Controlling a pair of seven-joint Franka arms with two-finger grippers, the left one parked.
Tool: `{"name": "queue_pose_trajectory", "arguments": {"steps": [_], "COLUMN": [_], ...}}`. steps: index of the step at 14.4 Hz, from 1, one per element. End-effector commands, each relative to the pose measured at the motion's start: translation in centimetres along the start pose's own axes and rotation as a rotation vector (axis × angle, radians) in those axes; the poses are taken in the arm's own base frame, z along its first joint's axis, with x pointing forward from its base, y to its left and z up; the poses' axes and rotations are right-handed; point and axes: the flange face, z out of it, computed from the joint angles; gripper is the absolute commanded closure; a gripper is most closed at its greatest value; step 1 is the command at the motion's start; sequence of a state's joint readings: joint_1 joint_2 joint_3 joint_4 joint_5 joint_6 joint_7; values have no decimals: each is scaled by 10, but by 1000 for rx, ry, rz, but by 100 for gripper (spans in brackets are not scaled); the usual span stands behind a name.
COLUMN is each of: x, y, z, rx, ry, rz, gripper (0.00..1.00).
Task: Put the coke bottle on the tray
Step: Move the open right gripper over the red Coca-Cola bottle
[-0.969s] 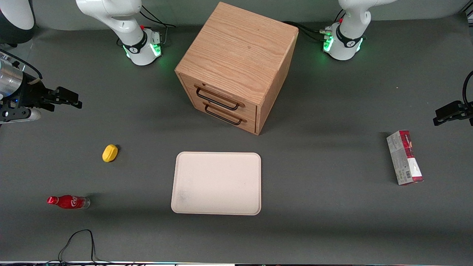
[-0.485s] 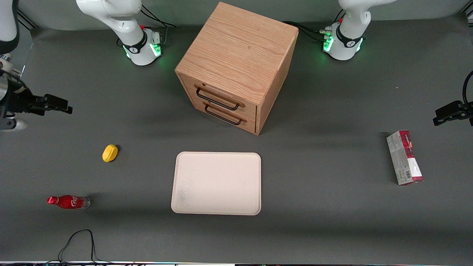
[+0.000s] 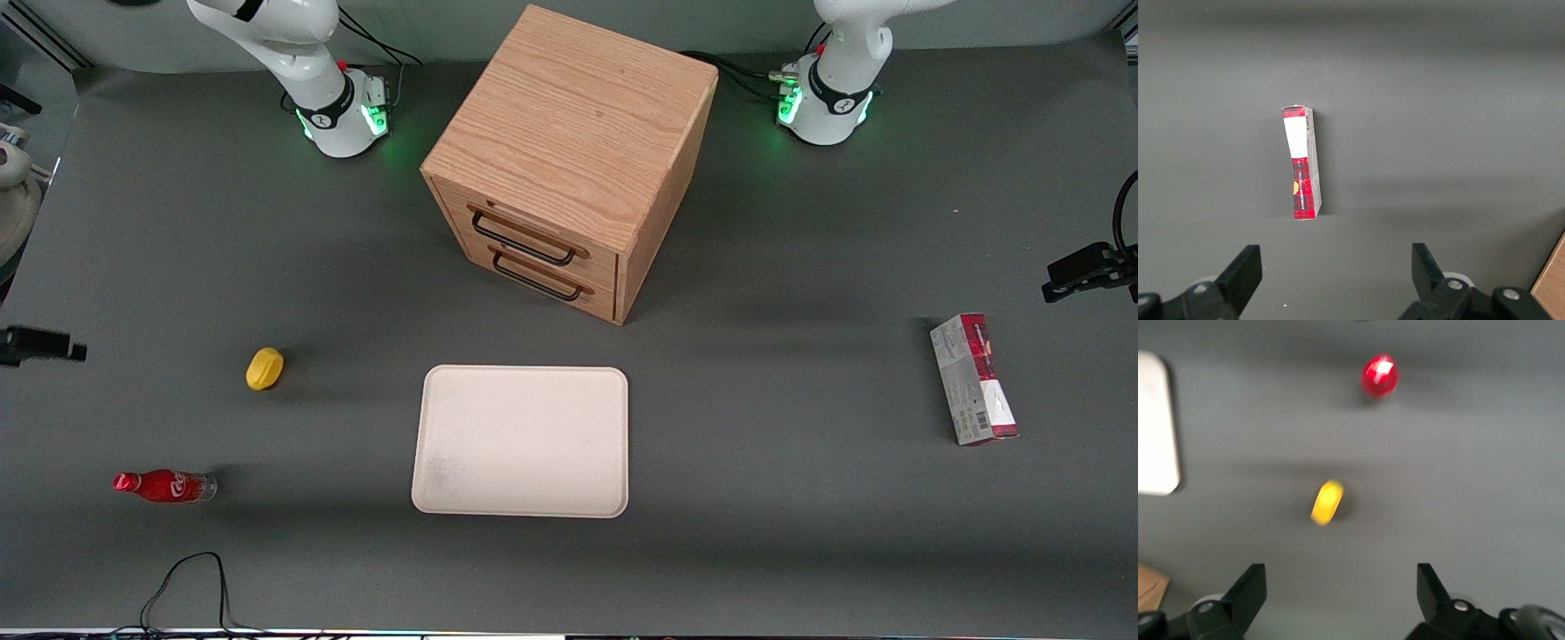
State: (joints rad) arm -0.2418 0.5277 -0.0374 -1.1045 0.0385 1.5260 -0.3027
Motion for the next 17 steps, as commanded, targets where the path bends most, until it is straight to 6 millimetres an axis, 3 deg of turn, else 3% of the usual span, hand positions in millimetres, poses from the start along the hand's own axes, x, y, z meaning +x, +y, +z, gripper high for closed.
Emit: {"name": "queue_pose_trajectory", "arguments": {"steps": [1, 3, 6, 11, 17], "x": [55, 77, 92, 105, 114], "y": [15, 15, 20, 16, 3], "z": [38, 74, 113, 150, 168], "rx": [-32, -41, -42, -41, -46], "ry": [80, 109, 122, 128, 134], "rz": [-30, -36, -39, -47, -67], "gripper": [0, 0, 0, 0, 2]}}
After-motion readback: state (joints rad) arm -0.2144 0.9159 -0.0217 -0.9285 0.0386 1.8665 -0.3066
